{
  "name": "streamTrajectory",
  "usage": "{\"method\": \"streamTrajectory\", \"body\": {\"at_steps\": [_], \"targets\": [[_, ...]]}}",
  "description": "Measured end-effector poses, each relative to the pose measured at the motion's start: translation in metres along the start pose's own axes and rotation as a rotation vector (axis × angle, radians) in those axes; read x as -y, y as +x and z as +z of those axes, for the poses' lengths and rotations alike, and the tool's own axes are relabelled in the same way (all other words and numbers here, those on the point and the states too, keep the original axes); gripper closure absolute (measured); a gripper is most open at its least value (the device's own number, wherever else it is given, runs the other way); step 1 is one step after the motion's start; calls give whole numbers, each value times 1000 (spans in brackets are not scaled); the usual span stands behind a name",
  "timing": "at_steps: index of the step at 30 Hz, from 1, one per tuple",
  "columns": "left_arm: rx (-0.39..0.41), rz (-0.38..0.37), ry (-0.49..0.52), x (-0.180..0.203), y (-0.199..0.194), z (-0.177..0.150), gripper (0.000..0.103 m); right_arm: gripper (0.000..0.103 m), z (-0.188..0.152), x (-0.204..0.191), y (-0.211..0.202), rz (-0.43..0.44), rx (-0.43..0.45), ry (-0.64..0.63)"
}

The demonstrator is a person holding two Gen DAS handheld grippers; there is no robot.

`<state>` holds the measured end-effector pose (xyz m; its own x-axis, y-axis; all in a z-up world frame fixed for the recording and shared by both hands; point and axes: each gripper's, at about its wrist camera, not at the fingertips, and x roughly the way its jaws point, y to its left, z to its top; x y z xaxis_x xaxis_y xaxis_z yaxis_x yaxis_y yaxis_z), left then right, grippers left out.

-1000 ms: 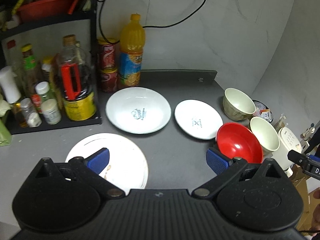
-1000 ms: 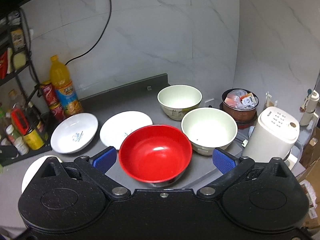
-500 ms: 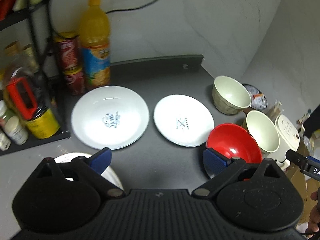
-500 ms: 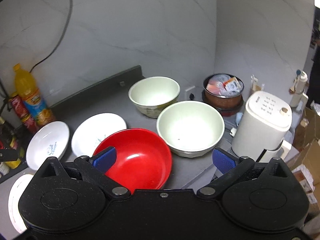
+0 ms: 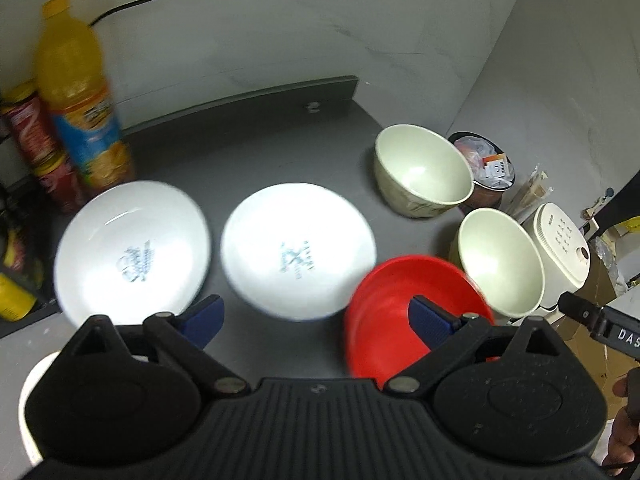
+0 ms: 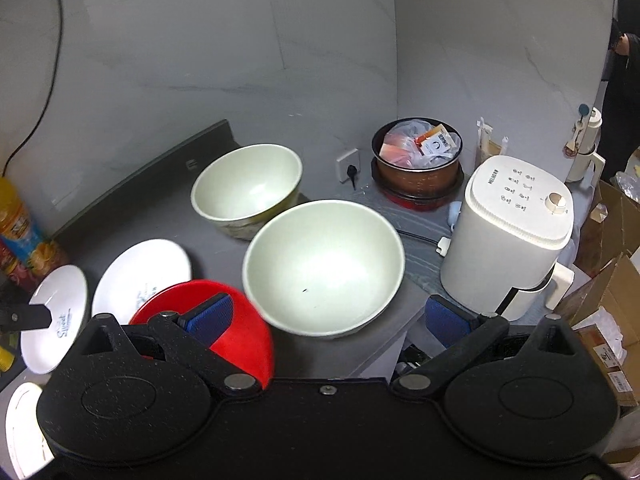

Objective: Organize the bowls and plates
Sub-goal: 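Move both grippers toward the large cream bowl beside the red bowl, then close both grippers on the rim of the large cream bowl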

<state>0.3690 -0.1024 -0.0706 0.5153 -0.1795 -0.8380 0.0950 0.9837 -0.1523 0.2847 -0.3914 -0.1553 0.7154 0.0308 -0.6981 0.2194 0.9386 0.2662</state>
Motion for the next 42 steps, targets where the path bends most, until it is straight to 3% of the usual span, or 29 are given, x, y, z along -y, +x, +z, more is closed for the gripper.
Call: {"method": "streamTrajectory", "body": {"at_steps": [17, 31, 36, 40, 42], "targets": [[-39, 11, -30, 74, 62, 44, 12, 2, 47, 51, 65, 73, -85, -31], [-111, -50, -7, 119, 118, 55, 30, 26, 53, 68, 114, 110, -195, -63], [-154, -77, 7, 127, 139, 55, 39, 45, 50, 73, 129, 126, -247, -52], [-194, -96, 1, 131, 158, 54, 41, 49, 44, 76, 138, 121, -273, -48], [-209, -94, 21, 136, 169, 52, 54, 57, 41, 80, 142, 127, -289, -37]]}}
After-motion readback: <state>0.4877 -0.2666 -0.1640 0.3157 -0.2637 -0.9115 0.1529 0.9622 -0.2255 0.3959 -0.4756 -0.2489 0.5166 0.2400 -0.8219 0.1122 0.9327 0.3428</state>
